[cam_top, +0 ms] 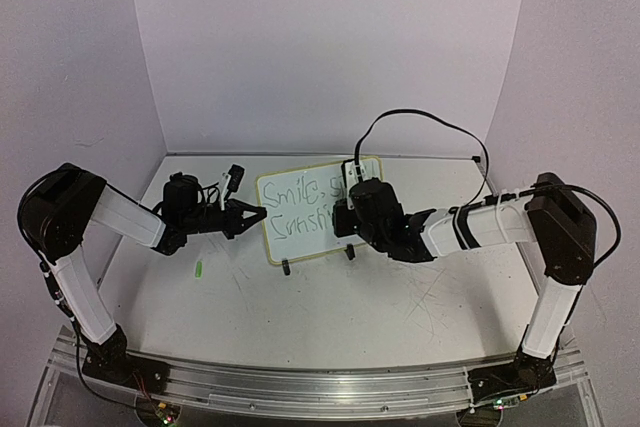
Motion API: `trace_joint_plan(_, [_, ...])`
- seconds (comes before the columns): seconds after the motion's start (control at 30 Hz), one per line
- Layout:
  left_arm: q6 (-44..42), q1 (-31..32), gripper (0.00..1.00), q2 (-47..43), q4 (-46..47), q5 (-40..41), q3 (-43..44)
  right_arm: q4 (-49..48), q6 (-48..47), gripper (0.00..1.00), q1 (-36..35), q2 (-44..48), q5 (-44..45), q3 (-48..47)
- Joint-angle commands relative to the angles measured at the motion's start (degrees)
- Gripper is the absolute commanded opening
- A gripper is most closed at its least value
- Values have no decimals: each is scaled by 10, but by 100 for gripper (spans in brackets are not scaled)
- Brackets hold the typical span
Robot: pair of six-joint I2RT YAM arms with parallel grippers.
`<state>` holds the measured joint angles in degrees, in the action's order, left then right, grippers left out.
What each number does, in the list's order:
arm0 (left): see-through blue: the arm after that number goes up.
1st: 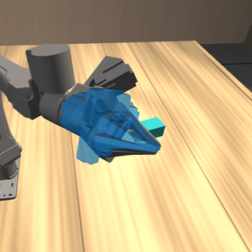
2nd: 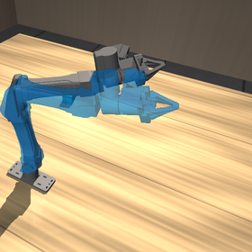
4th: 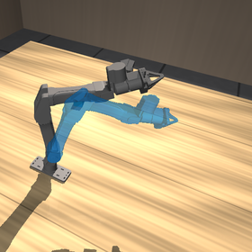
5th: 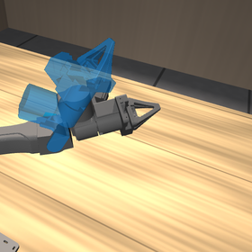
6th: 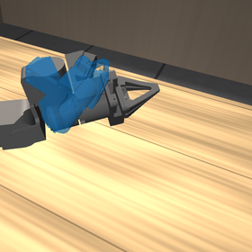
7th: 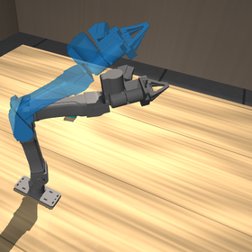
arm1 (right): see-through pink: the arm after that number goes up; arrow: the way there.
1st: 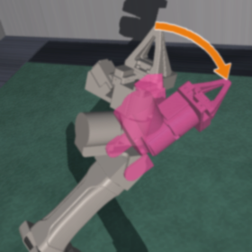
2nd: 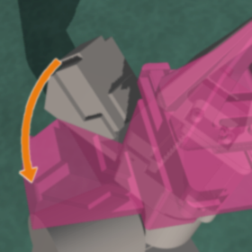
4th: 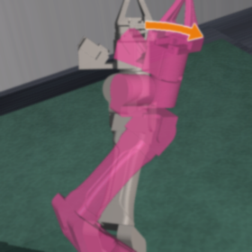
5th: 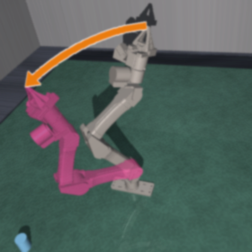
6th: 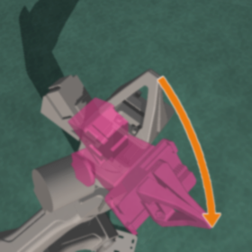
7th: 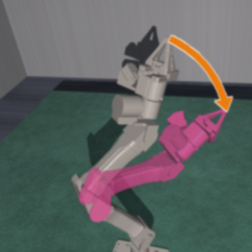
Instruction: Write a sentence on the whiteboard
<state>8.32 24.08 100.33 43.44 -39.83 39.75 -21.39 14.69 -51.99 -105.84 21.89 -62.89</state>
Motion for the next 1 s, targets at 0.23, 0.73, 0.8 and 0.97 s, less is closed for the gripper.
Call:
trace_joint_plan(0.23, [-66,-3,0,20,-67,63,-2,-16,-8,0,25,36,58,18])
trace_joint_plan(0.73, [-67,-2,0,21,-67,63,-2,-6,33,0,23,19,19,49])
trace_joint_plan(0.8, [-67,-3,0,21,-67,63,-2,-4,38,0,20,17,16,55])
trace_joint_plan(0.97, [-67,-2,0,20,-67,62,-3,-1,45,0,18,22,21,71])
